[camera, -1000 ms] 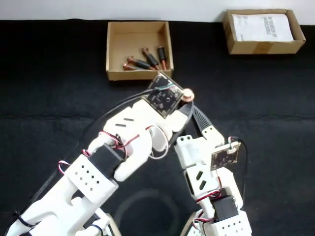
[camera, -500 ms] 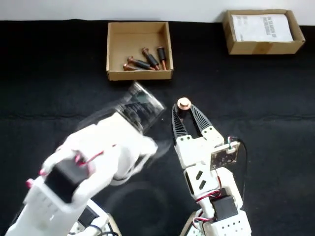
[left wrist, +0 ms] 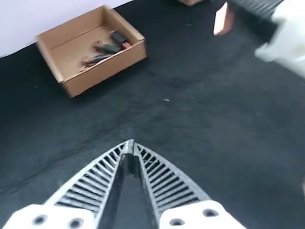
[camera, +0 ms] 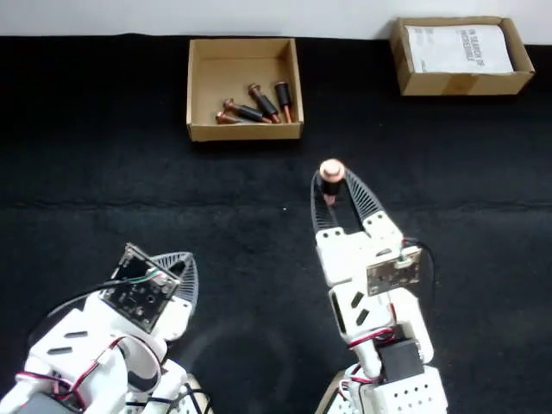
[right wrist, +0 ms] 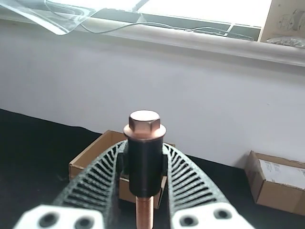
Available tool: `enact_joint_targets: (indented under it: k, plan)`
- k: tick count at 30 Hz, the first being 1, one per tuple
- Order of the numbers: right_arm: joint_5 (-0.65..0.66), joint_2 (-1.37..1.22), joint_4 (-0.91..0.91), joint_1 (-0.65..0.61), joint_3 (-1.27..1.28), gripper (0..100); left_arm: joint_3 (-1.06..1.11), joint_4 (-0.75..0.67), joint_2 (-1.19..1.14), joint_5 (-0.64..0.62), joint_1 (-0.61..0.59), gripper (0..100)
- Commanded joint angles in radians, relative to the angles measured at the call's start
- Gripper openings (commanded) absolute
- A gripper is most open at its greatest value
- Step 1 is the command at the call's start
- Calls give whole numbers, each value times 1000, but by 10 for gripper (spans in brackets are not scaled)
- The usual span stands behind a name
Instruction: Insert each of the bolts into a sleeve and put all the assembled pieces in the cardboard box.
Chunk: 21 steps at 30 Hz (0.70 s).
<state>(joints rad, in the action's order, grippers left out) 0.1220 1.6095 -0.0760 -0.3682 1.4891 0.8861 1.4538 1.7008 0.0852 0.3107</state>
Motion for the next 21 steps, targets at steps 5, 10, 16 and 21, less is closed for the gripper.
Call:
enact_joint_targets:
  k: [5,10,16,21]
  plan:
    - [5,-418,56,33,-334,8,297,-173,105,-64,-185,8]
    - [2,-644,54,33,-513,8,429,-310,110,-192,-197,8]
    - [-95,-886,48,33,-691,8,598,-445,110,-198,-203,8]
    - [-130,-1109,48,33,-851,8,774,-594,111,-198,-259,8]
